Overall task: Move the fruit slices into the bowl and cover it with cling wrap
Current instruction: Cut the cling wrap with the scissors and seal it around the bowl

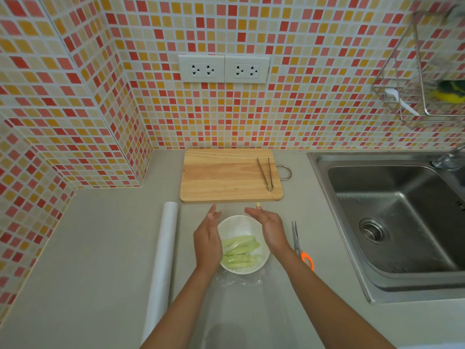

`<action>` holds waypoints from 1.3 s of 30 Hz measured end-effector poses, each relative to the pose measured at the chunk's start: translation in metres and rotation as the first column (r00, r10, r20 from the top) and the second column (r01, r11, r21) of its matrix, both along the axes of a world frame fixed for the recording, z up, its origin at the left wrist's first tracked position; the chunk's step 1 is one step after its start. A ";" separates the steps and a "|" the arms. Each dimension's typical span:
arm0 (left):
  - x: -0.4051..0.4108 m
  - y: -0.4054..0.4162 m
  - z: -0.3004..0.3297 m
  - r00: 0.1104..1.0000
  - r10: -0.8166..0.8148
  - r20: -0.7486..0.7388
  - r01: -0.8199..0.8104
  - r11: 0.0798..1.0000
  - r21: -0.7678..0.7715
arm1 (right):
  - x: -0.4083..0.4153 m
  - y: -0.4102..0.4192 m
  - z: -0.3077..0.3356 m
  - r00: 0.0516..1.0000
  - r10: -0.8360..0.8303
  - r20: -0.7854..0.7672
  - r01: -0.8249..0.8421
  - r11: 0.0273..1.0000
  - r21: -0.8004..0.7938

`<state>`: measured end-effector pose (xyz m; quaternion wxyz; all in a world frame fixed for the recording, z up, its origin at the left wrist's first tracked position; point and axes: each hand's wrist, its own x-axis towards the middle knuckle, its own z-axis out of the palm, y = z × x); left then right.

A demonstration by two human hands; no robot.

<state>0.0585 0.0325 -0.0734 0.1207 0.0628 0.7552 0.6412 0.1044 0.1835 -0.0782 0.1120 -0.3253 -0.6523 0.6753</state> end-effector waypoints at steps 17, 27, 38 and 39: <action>-0.021 -0.003 -0.019 0.953 0.063 0.296 -0.015 0.987 -0.162 | 0.002 -0.002 -0.009 0.985 -0.171 0.016 0.170 0.984 0.046; -0.049 -0.004 -0.005 0.862 -0.079 0.500 0.140 0.987 -0.085 | 0.002 -0.004 -0.004 0.983 -0.183 0.011 0.183 0.983 0.032; -0.072 -0.004 -0.012 0.652 -0.190 0.734 0.265 0.964 0.014 | 0.000 -0.003 -0.004 0.989 -0.149 0.013 0.148 0.987 0.060; -0.072 -0.004 -0.011 0.671 -0.194 0.716 0.284 0.959 -0.007 | 0.000 -0.003 -0.004 0.989 -0.146 0.013 0.145 0.987 0.063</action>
